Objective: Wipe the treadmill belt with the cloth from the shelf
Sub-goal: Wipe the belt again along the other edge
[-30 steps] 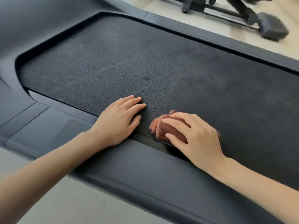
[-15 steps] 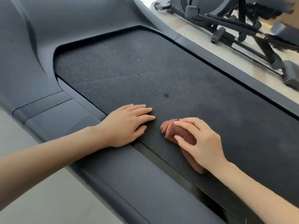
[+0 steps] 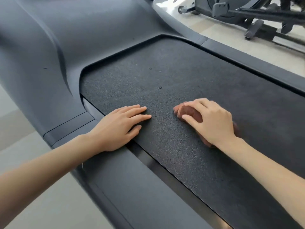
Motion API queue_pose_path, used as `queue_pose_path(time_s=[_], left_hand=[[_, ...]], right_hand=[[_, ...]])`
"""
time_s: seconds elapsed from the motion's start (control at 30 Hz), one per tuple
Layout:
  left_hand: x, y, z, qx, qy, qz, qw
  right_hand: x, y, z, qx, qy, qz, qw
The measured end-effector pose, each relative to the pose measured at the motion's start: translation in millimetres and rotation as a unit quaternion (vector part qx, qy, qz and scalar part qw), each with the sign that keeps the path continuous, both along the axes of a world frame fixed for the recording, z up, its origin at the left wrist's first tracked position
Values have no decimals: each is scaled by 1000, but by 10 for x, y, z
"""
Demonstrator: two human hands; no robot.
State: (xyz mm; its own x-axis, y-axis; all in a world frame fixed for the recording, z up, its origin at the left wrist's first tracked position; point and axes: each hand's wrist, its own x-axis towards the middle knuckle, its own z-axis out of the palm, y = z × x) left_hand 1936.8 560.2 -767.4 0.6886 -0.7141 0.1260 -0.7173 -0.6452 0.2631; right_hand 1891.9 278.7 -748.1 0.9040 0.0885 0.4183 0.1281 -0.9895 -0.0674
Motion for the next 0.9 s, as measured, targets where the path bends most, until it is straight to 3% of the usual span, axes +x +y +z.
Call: queue_pose_path(time_s=[0.1, 0.2, 0.3, 0.43, 0.53, 0.7, 0.8, 0.9], left_hand=[[101, 87, -11, -25, 0, 20, 999], [90, 80, -39, -26, -14, 20, 999], [81, 93, -42, -32, -12, 23, 999], [58, 85, -33, -32, -19, 34, 999], [55, 77, -19, -33, -18, 39, 999], [59, 73, -24, -31, -13, 44, 998], [68, 71, -35, -36, -13, 41, 998], [71, 63, -44, -33, -18, 41, 998]], right_hand=[[-438, 306, -49, 21, -6, 123, 992], [-518, 310, -81, 51, 2, 163, 985], [-118, 136, -9, 64, 11, 92, 994], [673, -142, 56, 65, 51, -96, 992], [749, -72, 59, 52, 70, -131, 988], [-146, 398, 19, 31, 15, 54, 998], [-728, 559, -36, 64, 19, 189, 980], [-772, 514, -49, 94, 24, 241, 966]])
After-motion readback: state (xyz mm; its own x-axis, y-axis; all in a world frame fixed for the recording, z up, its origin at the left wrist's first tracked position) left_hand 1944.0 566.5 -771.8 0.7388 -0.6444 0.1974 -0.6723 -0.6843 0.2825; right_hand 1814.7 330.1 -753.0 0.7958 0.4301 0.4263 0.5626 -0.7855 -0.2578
